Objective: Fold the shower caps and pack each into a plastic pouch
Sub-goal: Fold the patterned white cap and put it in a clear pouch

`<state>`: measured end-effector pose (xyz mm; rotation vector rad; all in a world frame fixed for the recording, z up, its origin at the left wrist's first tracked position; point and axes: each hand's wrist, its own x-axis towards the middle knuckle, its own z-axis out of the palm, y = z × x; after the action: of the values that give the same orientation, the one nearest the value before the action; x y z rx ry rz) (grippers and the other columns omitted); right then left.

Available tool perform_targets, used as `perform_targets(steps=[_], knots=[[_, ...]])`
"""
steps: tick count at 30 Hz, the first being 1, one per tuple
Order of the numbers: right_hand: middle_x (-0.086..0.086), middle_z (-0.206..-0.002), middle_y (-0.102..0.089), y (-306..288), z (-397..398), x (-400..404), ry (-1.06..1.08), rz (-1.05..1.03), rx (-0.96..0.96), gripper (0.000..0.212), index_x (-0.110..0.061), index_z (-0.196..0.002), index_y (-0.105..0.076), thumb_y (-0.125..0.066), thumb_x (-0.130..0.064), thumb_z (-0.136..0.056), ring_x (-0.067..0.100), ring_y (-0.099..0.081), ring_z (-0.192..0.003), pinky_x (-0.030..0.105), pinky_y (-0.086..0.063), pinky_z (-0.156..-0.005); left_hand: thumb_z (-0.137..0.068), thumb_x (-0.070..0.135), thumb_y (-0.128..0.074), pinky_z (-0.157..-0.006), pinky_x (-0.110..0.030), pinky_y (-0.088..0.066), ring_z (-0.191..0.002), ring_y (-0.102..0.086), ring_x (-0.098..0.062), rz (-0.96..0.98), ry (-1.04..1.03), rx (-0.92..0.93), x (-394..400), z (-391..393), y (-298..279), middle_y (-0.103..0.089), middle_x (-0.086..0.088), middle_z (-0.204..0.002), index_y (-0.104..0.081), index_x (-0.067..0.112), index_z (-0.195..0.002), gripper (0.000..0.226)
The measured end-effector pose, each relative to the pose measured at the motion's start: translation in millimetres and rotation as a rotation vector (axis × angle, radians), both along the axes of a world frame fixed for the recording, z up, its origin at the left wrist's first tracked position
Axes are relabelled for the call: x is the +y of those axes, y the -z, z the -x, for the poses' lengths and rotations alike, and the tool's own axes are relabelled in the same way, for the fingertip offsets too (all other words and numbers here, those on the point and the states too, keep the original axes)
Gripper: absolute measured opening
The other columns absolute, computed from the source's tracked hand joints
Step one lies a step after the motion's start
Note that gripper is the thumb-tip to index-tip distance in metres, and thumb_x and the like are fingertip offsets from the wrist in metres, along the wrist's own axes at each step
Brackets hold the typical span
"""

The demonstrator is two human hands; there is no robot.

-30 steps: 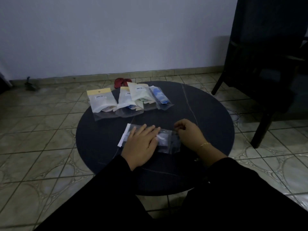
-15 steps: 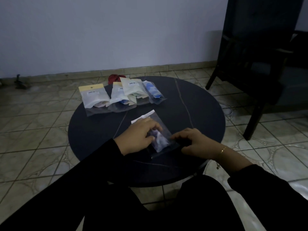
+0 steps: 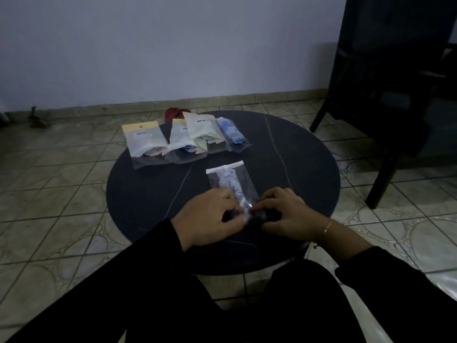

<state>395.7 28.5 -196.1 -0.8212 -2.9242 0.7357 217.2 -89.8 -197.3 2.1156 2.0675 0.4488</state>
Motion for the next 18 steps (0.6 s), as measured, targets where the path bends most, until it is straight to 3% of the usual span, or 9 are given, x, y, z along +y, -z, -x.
perform_targets(steps=[4, 8, 13, 16, 18], knots=[[-0.013, -0.113, -0.039, 1, 4, 1, 0.011, -0.012, 0.028, 0.033, -0.042, -0.114, -0.062, -0.065, -0.044, -0.081, 0.010, -0.031, -0.117, 0.030, -0.025, -0.100, -0.069, 0.083, -0.027, -0.081, -0.030, -0.045, -0.096, -0.050, -0.008, -0.003, -0.039, 0.123, -5, -5, 5, -0.054, 0.011, -0.096, -0.065, 0.033, -0.117, 0.078], [-0.014, -0.108, -0.043, 2, 9, 4, 0.046, 0.001, 0.058, 0.027, -0.041, -0.105, -0.067, -0.060, -0.054, -0.081, 0.009, -0.033, -0.114, 0.027, -0.025, -0.095, -0.086, 0.064, -0.027, -0.072, -0.031, -0.046, -0.087, -0.053, -0.011, -0.129, -0.055, 0.056, -5, -5, 17, -0.058, 0.008, -0.084, -0.071, 0.030, -0.104, 0.059], [-0.012, -0.107, -0.049, 10, 14, 7, 0.111, 0.032, 0.120, 0.024, -0.032, -0.093, -0.072, -0.064, -0.051, -0.080, 0.010, -0.037, -0.112, 0.036, -0.033, -0.102, -0.088, 0.052, -0.037, -0.071, -0.024, -0.041, -0.081, -0.049, -0.007, -0.232, -0.109, -0.098, -5, -4, 34, -0.057, 0.009, -0.075, -0.074, 0.027, -0.097, 0.046], [-0.012, -0.105, -0.049, 10, 17, 6, 0.148, 0.037, 0.127, 0.013, -0.038, -0.074, -0.063, -0.067, -0.049, -0.078, 0.010, -0.038, -0.110, 0.033, -0.034, -0.099, -0.085, 0.049, -0.048, -0.074, -0.022, -0.041, -0.079, -0.051, -0.008, -0.311, -0.159, -0.149, -1, -5, 41, -0.061, 0.008, -0.073, -0.076, 0.024, -0.094, 0.038], [-0.012, -0.104, -0.049, 11, 18, 4, 0.168, 0.010, 0.111, 0.020, -0.040, -0.066, -0.054, -0.068, -0.050, -0.076, 0.011, -0.038, -0.109, 0.030, -0.032, -0.093, -0.084, 0.043, -0.060, -0.077, -0.024, -0.042, -0.081, -0.049, -0.006, -0.313, -0.189, -0.186, 0, -5, 42, -0.058, 0.012, -0.073, -0.074, 0.024, -0.095, 0.026]])
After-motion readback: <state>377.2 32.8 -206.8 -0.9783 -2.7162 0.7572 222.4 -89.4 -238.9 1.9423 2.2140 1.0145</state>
